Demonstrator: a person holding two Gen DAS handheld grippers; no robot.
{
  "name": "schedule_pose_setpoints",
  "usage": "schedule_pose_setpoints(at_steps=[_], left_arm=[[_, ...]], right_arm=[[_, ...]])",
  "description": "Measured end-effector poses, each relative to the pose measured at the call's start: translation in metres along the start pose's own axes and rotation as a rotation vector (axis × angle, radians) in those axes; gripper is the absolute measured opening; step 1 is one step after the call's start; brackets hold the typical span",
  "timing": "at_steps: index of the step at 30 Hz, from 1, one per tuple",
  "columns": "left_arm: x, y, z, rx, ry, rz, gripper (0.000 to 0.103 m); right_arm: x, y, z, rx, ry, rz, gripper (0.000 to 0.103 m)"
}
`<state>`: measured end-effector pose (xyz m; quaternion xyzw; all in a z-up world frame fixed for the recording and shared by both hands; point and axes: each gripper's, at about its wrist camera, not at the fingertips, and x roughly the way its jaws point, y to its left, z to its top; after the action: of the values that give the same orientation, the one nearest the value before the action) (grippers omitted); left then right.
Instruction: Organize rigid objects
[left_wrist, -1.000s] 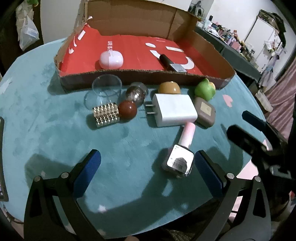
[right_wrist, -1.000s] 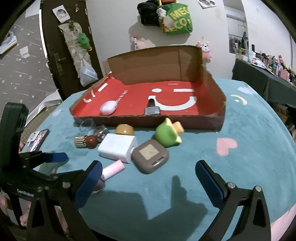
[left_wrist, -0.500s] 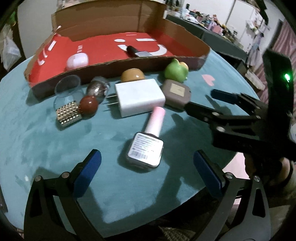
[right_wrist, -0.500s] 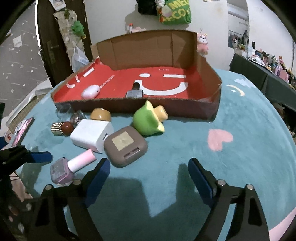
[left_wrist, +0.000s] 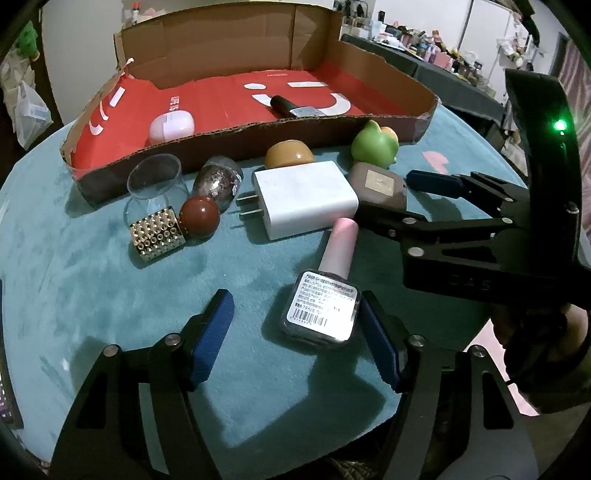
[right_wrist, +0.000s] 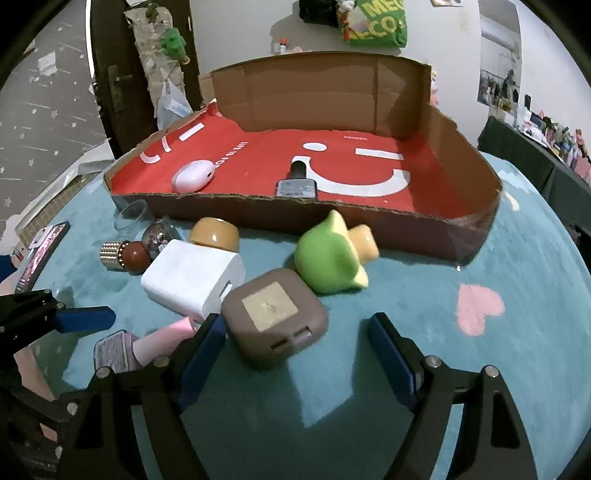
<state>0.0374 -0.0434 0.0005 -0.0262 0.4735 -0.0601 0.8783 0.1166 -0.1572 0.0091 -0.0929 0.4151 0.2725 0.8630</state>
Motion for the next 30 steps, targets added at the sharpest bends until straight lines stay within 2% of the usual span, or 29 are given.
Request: schedule_pose_setpoints(at_steps=[7,9,11,13,26,30], left_arm=[[0.000,0.005,0.001,-0.007,-0.008,0.006,0.064],[0.000,0.003,0.001,0.003,-0.011,0.015,0.059],[-0.001,0.000,0.000,0.020,-0.016,0.017,0.049],[-0.002,-0.003,0.000,0.036,-0.019,0.008,0.042],[-0.005,0.002,0.002,0.035,-0.026,-0.004,0.041],[-0.011,0.003,0.002,0.033,-0.046,-0.013,0.041]], right_arm=[[0.003,0.005,0.002,-0.015,-0.011,0.004,0.073],[0.003,0.006,0.002,-0.013,-0.012,0.014,0.068],[0.003,0.008,0.002,-0.021,-0.010,0.034,0.058],[0.002,0.011,0.002,-0.030,-0.009,0.025,0.058],[-0.017,-0.001,-0.007,0.080,0.012,0.095,0.057],[-0.027,-0.001,-0.004,0.100,-0.006,0.115,0.057]])
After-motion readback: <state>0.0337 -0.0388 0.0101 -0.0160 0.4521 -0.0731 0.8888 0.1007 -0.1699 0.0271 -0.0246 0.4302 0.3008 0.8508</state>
